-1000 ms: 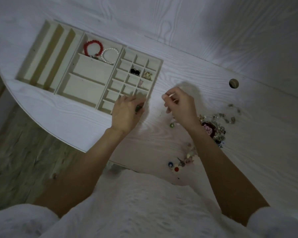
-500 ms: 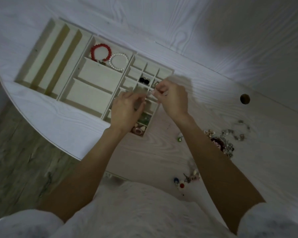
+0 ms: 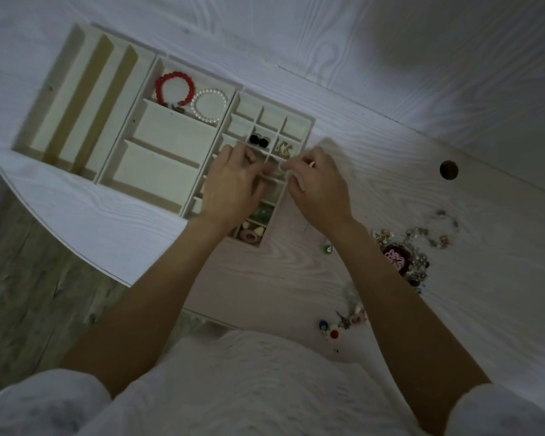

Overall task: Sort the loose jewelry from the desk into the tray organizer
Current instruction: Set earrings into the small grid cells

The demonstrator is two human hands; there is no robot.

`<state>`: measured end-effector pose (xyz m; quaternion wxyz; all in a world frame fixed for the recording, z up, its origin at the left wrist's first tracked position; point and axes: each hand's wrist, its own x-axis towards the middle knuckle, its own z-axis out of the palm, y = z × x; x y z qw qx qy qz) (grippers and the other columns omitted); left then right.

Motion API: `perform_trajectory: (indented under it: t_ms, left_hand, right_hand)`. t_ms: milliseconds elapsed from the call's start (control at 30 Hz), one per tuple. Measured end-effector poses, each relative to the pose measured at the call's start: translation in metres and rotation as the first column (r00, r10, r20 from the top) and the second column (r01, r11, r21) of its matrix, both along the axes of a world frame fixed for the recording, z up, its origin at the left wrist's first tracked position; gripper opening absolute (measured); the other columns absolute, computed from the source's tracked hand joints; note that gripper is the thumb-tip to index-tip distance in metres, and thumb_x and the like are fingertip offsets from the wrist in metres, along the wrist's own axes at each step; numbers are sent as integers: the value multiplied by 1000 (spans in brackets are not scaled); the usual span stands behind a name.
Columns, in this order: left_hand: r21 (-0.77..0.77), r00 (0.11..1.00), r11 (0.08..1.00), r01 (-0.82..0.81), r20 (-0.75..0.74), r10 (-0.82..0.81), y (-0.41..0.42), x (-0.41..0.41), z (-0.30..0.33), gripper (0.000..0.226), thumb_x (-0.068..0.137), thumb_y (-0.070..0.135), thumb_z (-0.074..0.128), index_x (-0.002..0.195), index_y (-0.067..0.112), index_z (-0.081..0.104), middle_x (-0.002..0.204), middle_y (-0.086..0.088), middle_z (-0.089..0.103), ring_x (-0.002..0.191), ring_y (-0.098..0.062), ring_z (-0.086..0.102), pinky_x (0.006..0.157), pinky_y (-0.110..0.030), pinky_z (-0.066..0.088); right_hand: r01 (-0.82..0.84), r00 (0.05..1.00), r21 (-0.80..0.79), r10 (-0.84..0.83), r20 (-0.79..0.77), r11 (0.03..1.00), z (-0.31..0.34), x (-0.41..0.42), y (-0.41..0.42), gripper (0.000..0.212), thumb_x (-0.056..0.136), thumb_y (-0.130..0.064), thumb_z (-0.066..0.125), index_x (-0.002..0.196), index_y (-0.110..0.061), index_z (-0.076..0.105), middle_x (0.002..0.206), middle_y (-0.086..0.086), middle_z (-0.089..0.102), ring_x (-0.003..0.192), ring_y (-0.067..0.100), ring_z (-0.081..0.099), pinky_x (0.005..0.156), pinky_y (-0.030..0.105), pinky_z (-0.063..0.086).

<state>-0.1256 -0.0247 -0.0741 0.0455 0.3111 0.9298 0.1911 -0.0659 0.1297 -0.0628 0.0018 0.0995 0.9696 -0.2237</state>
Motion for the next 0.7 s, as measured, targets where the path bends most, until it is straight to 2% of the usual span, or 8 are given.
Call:
perform_trajectory:
  t_ms: [100, 267, 433, 533, 633, 700]
  left_hand:
    - [-17, 1000, 1000, -1, -2, 1, 2, -3, 1, 30, 82, 22, 47, 98, 17, 72, 99, -15, 56, 89, -32, 51, 74, -39, 45]
    - [-45, 1000, 999, 18, -16, -19, 4, -1, 1, 38, 84, 27, 40, 101, 17, 73, 96, -14, 57, 87, -32, 51, 72, -37, 42]
    - [-71, 1000, 997, 21, -21, -22, 3, 2, -3, 39, 83, 25, 41, 106, 18, 72, 97, -18, 57, 87, -34, 51, 71, -38, 42]
    - [-42, 1000, 999, 23, -21, -24, 3, 4, -4, 39, 84, 24, 41, 107, 18, 71, 94, -16, 57, 84, -33, 51, 70, -37, 41]
    - [3, 1000, 1000, -6, -13, 6, 4, 6, -5, 36, 85, 24, 42, 105, 17, 72, 92, -13, 57, 83, -31, 51, 70, -36, 39]
    - [32, 1000, 999, -22, -11, 22, 5, 7, -5, 35, 86, 24, 43, 104, 16, 72, 90, -12, 57, 82, -30, 51, 69, -35, 39]
  right_hand:
    - [-56, 998, 91, 57, 2, 994, -2, -7, -4, 21, 88, -16, 55, 101, -9, 70, 92, 12, 54, 85, 27, 50, 60, 27, 31]
    - [-40, 996, 162, 28, 79, 986, -1, -21, -6, 24, 93, -24, 51, 98, -12, 71, 101, 9, 57, 93, 23, 51, 67, 27, 33]
    - [-53, 983, 289, -2, 186, 956, 3, -43, -14, 15, 92, -13, 52, 92, -9, 67, 100, 8, 62, 89, 23, 60, 61, 27, 33]
    - [-63, 983, 276, 12, 184, 959, 4, -39, -13, 18, 92, -13, 50, 89, -9, 67, 97, 7, 61, 83, 21, 58, 57, 25, 31]
    - [43, 987, 161, -66, 144, 986, 4, -29, -10, 22, 91, -21, 51, 82, -12, 69, 86, 0, 53, 71, 12, 45, 46, 20, 19]
    - [42, 989, 131, -60, 137, 990, 3, -24, -8, 21, 91, -21, 52, 84, -13, 70, 85, -1, 51, 74, 11, 43, 48, 22, 21]
